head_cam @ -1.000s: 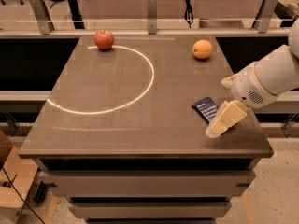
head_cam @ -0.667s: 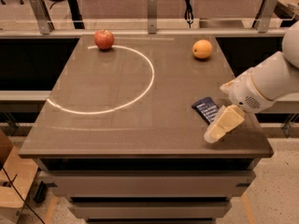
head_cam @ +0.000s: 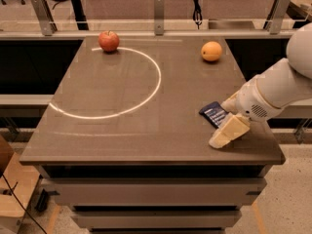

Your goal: Pick rxbar blueberry

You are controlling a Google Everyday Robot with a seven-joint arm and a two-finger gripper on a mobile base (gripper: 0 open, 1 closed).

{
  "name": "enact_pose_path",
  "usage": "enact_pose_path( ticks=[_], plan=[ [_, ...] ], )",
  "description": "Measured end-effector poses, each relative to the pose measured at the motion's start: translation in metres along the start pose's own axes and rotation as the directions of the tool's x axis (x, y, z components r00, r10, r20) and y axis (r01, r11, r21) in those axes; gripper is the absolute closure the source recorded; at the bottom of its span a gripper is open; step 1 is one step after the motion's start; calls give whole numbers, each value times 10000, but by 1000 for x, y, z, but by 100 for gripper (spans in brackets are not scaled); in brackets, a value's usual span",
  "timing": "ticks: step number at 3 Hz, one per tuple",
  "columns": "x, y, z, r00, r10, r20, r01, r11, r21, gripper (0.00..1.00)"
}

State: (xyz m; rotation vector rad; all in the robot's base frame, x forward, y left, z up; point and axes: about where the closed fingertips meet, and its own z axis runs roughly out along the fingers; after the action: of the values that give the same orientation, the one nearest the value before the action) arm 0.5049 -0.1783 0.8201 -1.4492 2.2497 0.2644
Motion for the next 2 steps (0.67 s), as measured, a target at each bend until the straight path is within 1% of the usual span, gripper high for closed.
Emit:
enact_pose_path(
  ticks=[2],
  plan=[
    [-5, -1, -10, 10000, -2, -13, 2, 10000, 5, 87]
  ],
)
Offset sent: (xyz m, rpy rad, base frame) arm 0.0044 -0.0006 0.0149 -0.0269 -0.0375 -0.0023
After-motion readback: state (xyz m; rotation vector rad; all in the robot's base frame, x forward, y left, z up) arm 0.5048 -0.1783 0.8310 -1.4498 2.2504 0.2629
